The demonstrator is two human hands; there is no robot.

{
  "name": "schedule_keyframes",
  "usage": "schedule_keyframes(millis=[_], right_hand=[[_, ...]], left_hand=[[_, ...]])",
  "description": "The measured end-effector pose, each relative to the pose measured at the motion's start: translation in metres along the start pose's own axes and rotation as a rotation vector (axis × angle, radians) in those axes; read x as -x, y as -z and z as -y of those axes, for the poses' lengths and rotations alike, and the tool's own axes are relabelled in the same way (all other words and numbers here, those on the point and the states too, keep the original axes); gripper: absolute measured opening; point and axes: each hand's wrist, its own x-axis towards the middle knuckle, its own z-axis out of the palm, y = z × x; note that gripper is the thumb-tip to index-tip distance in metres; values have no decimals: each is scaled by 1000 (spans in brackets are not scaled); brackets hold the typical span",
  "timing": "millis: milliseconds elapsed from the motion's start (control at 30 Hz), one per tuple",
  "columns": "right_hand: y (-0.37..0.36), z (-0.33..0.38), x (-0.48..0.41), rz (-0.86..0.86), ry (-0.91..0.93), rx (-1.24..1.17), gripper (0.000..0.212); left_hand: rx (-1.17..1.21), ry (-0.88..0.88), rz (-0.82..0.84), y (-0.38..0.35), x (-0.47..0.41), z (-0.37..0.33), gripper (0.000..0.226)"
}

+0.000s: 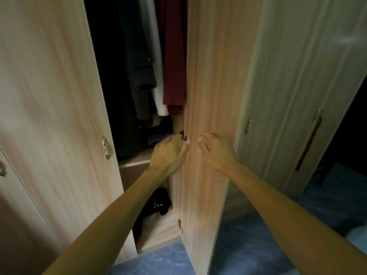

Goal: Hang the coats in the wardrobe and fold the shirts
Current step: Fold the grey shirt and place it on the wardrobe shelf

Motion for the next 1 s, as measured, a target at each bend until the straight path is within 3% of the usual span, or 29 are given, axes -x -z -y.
schedule_keyframes(millis=[267,500,1000], right_hand=[[58,-77,30,-152,-183,-158,37],[56,-97,-12,-99,-278,54,63],[20,-69,-33,-61,-313,-69,62]], left_hand=[[-76,-28,116,-46,2,-78,58],[-40,-19,88,-58,-30,-114,61],[0,19,36,-41,-56,-68,67]])
